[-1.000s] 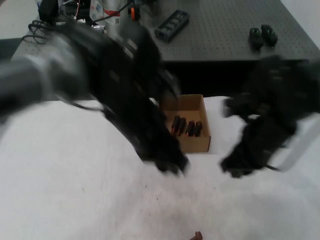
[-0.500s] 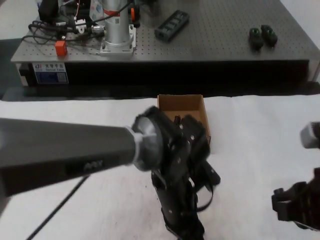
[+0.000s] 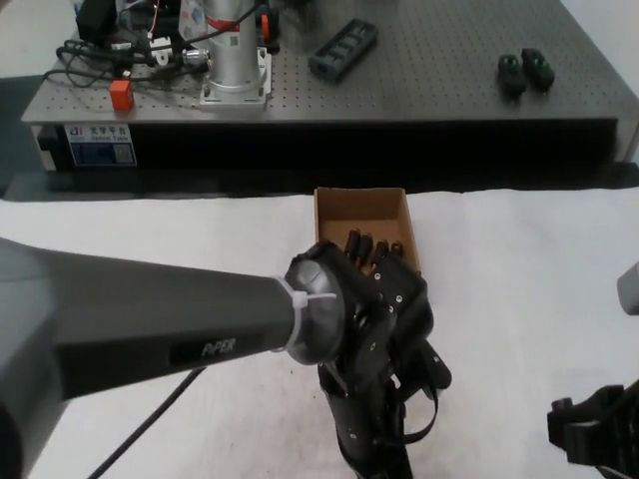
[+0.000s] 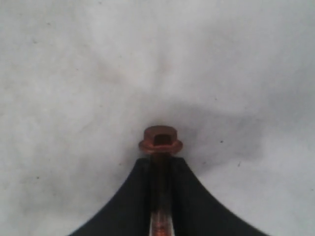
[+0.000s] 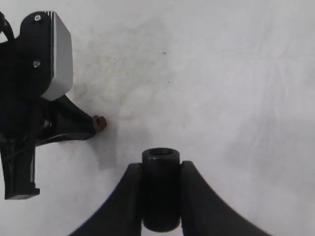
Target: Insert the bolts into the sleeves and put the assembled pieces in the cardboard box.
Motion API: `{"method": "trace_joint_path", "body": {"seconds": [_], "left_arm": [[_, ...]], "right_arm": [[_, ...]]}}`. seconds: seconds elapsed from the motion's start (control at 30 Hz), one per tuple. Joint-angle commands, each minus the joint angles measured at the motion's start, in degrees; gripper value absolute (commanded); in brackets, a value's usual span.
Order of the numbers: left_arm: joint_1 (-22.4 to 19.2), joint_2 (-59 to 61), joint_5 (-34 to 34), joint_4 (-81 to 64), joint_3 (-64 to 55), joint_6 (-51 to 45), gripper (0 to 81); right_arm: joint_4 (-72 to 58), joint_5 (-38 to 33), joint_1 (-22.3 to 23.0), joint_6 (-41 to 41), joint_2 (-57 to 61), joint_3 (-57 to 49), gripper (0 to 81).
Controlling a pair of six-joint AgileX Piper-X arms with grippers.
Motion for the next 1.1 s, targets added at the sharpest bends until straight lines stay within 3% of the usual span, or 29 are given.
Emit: {"method": "trace_joint_path", "body": {"seconds": [0.0, 0.2, 0.27, 0.37, 0.5, 0.63, 0.8, 1.07], "left_arm": [[-0.24, -0.84, -0.43, -0.74, -1.05, -2.03, 0.6], [3.15, -12.86, -0.54, -9.19, 0.74, -13.88, 0.6], [5.12, -18.29, 0.37, -14.99, 4.05, -19.98, 0.6], [7.89, -26.24, 7.55, -28.0, 11.91, -29.94, 0.6], [9.19, -33.76, 11.63, -43.38, 20.73, -39.24, 0.6], [9.18, -36.92, 12.76, -46.09, 24.39, -42.39, 0.6], [9.18, -37.32, 15.34, -46.25, 24.6, -42.83, 0.6], [9.18, -37.32, 14.83, -46.25, 24.6, -42.4, 0.6]], "right_arm": [[1.4, -1.53, 0.06, -0.31, -0.57, 0.05, 2.7], [0.17, -10.11, 3.49, -1.24, -1.4, 4.56, 2.7], [-5.56, -15.58, 5.27, 1.44, -1.4, 6.98, 2.7], [-20.76, -21.71, 9.28, 9.49, -0.34, 11.16, 2.7], [-43.65, -21.69, 14.54, 19.46, 3.27, 14.53, 2.7], [-57.56, -20.7, 17.89, 24.5, 9.27, 13.83, 2.7], [-62.69, -18.93, 18.7, 24.28, 15.4, 11.55, 2.7], [-68.18, -15.33, 18.7, 24.29, 15.07, 11.27, 2.7]]}}
